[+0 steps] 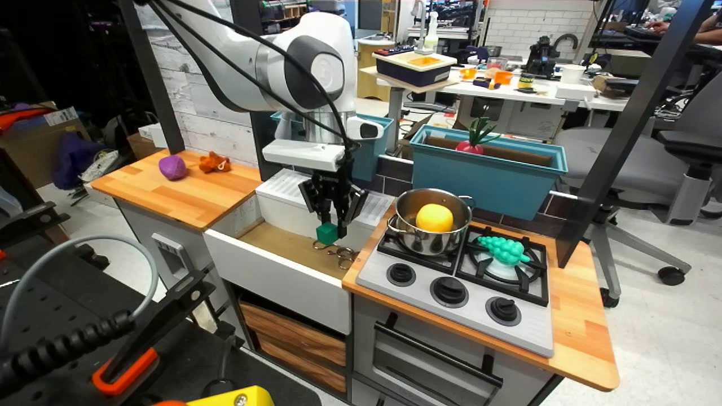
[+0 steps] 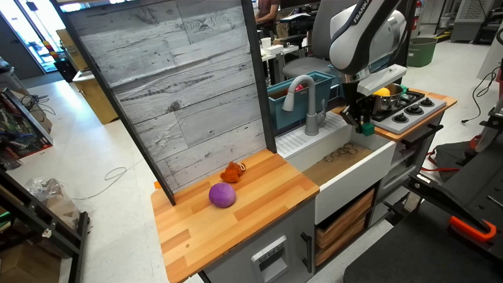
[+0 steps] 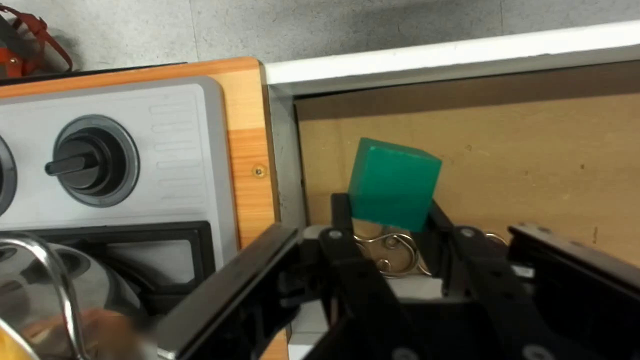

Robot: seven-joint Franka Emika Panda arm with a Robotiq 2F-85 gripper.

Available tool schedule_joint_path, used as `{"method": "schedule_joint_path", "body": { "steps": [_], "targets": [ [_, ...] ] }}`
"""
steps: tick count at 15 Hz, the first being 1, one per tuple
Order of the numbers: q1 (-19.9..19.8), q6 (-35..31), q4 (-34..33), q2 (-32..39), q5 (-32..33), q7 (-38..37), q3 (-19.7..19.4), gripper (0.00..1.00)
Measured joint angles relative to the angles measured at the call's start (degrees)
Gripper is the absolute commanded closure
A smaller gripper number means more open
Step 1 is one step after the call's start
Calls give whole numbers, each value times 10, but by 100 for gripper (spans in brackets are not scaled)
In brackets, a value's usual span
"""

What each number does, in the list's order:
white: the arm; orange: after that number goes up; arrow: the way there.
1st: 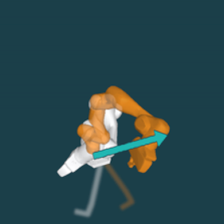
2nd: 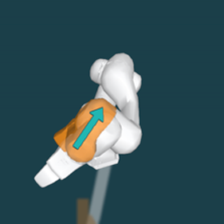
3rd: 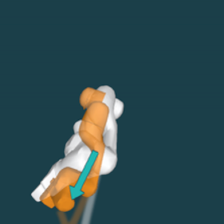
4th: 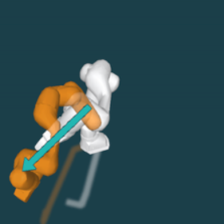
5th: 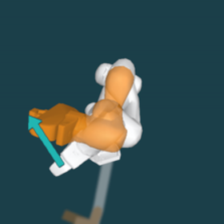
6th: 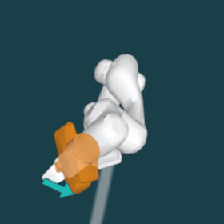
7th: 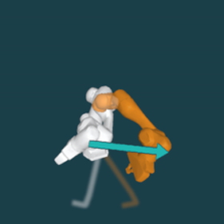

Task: Put the green block inside the sink

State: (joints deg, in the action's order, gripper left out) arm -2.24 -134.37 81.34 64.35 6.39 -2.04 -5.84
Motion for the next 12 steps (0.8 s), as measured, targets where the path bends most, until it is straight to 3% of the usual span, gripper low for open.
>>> {"method": "schedule_joint_path", "body": {
  "steps": [12],
  "targets": [
    [3,104,-283,222,20,7,-14,90]
  ]
}}
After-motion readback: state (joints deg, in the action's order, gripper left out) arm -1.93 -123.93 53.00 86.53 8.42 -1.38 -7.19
